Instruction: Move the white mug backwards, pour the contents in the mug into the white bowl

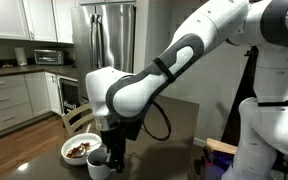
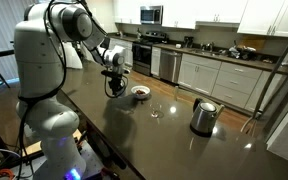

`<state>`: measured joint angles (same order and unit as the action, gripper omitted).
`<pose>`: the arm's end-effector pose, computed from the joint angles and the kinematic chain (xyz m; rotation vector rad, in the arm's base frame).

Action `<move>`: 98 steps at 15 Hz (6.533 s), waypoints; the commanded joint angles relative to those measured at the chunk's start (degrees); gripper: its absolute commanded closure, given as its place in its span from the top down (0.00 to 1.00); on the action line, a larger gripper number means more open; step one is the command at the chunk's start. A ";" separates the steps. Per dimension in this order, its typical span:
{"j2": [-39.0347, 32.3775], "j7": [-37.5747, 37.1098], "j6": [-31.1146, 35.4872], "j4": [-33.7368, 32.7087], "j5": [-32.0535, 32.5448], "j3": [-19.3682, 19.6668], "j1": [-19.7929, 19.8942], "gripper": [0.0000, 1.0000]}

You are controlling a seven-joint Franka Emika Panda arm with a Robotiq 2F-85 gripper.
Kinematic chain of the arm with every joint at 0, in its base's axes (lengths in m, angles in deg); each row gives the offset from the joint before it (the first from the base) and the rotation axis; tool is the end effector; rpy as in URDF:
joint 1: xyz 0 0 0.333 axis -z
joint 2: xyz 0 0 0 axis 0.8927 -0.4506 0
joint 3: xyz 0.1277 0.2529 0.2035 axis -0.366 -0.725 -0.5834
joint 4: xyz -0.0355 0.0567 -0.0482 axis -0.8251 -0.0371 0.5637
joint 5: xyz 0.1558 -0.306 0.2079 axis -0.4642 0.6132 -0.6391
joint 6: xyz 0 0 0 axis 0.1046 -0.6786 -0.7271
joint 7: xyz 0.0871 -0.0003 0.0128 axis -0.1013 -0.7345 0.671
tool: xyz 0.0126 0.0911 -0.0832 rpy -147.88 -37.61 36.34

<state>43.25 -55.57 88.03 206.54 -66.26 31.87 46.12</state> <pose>0.4807 0.2720 0.3140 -3.0702 -0.4050 0.3427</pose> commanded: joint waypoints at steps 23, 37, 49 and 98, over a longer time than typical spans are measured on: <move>-5.99 15.74 -0.81 -11.34 -22.57 -1.52 6.57 0.08; -7.95 23.90 -0.30 -12.01 -38.89 -1.15 10.96 0.08; -7.56 34.06 -1.57 -10.19 -56.29 0.69 13.25 0.08; -13.69 63.33 -19.43 -4.17 -92.28 7.55 12.34 0.08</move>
<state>28.35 5.38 70.18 201.14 -155.73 39.65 58.95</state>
